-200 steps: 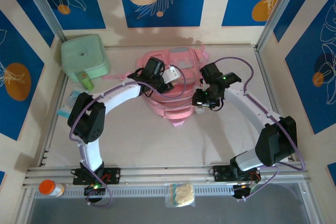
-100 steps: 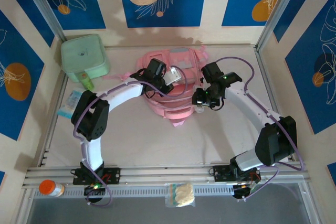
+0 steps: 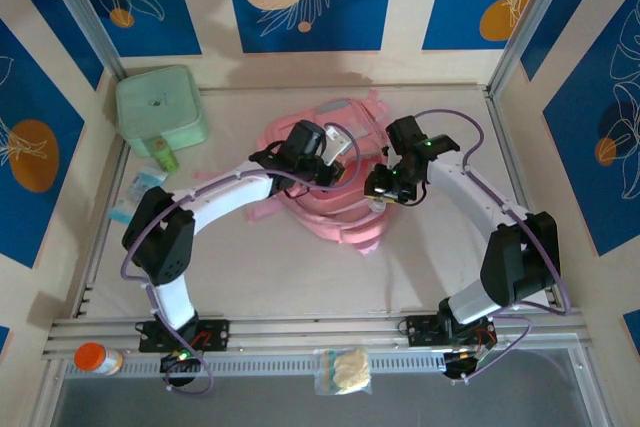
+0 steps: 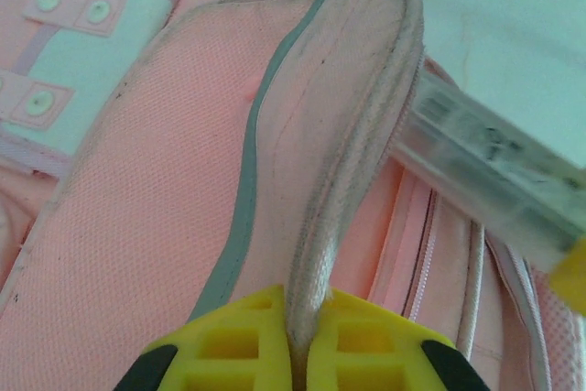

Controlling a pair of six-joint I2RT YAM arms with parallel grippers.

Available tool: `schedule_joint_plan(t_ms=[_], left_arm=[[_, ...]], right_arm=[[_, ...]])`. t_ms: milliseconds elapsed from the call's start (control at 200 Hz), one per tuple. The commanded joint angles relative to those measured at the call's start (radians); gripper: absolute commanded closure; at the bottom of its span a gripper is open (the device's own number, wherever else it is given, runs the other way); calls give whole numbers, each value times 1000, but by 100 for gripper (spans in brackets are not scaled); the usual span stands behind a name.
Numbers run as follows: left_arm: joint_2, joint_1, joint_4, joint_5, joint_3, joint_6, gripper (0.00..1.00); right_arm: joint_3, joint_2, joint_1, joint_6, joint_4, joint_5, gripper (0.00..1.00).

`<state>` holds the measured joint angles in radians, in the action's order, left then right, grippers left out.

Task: Pack the student bag
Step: Place the loose stationery in the student bag.

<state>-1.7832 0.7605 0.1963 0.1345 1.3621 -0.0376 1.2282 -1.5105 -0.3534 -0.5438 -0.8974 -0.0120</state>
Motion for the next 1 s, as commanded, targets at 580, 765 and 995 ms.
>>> schedule_joint_plan(t_ms=[580, 765, 995], left_arm=[[27, 93, -26, -195, 120, -459, 100], [24, 91, -40, -181, 120, -471, 100], [21, 91, -43, -170, 103, -484, 100]], right_arm=[[-115, 13, 93, -288, 389, -319, 46], [-121, 3, 88, -309, 398, -338, 56], [-134, -42, 40, -358, 484, -272, 79]])
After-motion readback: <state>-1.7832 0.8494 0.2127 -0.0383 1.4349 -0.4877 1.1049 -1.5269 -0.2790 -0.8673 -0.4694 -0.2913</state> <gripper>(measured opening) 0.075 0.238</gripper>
